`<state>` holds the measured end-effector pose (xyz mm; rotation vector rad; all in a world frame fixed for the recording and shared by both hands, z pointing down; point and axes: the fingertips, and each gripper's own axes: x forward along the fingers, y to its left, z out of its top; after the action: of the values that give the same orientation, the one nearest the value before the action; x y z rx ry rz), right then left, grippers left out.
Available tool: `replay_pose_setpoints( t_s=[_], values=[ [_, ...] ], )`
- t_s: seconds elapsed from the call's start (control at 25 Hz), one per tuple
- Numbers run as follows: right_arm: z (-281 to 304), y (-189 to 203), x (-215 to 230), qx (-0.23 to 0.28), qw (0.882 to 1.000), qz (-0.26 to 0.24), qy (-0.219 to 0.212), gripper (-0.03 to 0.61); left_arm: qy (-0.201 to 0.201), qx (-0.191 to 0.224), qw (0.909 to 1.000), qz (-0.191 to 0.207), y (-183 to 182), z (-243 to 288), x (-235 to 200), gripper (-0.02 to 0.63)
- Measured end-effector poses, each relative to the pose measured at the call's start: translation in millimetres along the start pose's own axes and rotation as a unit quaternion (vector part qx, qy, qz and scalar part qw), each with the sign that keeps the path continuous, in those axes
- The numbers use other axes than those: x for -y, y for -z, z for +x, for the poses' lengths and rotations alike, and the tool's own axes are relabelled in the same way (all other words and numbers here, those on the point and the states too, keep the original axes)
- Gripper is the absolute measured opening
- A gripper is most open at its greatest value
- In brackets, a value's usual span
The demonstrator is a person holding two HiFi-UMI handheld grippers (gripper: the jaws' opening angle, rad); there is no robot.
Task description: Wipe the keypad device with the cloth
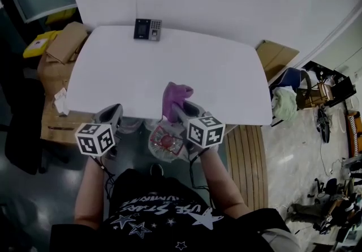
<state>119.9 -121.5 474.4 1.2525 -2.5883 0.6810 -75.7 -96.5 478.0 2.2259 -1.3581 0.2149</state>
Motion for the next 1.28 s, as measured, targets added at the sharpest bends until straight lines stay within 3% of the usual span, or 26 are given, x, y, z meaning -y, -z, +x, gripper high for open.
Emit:
replay_pose_setpoints(
  t_s=[0.36, 0.68, 1.12, 1.28],
  values=[
    [19, -13, 4, 0.003, 1.000, -0.003, -0.011, 0.092, -0.005, 0.002, 1.0000, 0.005, -8, 12, -8, 0.009],
    [53, -23, 18, -0.010, 1.000, 0.000, 0.006, 0.092, 0.013, -0.003, 0.9999, 0.003, -30, 47, -35, 0.008],
    [162, -78, 38, -0.005, 0.999, 0.003, 0.033, 0.092, 0.037, -0.010, 0.9993, -0.001, -93, 113, -124, 0.009],
    [203, -101, 47, -0.004, 0.999, 0.002, 0.043, 0.092, 0.036, -0.006, 0.9992, 0.016, -125, 139, -159, 0.008]
  ],
)
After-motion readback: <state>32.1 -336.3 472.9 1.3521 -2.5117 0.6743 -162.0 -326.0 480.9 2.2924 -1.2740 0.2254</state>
